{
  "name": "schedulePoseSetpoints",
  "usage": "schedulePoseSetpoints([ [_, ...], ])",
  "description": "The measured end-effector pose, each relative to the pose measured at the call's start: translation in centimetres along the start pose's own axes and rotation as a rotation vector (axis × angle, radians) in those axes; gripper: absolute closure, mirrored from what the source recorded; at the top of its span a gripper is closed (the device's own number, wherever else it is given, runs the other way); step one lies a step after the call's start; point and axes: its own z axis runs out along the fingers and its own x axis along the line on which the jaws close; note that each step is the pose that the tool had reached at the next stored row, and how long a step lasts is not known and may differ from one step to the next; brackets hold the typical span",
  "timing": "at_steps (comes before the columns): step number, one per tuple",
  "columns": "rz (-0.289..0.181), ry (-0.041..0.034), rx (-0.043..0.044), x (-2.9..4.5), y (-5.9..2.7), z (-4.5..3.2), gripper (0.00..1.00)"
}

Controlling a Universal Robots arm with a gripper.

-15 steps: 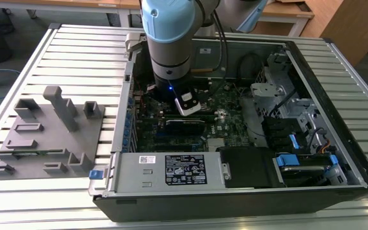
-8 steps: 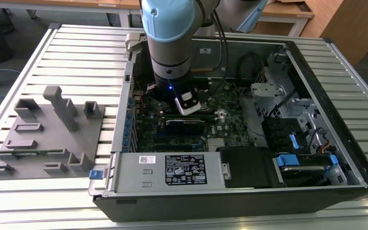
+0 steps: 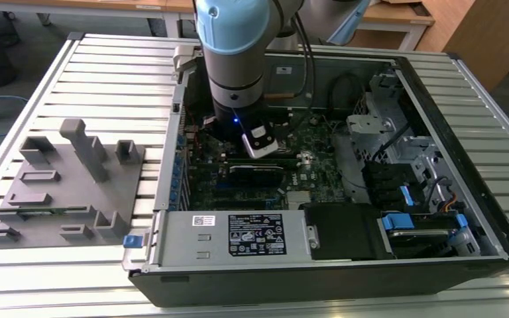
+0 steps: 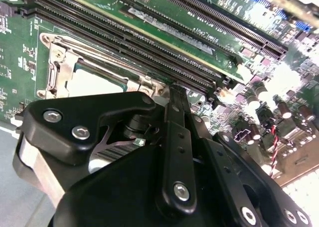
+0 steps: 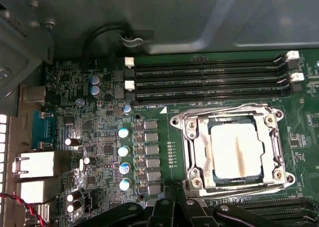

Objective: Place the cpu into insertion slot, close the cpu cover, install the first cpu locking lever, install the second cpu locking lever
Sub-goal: 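Install the second cpu locking lever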

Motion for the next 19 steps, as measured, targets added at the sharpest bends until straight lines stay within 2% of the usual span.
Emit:
schedulePoseSetpoints([
  [3,0.0,-0.0001,0.0027,0.0,0.08,-0.1,0.89],
  [9,0.0,-0.0003,0.0026,-0.04,0.31,-0.78,0.89],
  [19,0.0,-0.0003,0.0031,-0.23,0.77,-2.94,0.89],
])
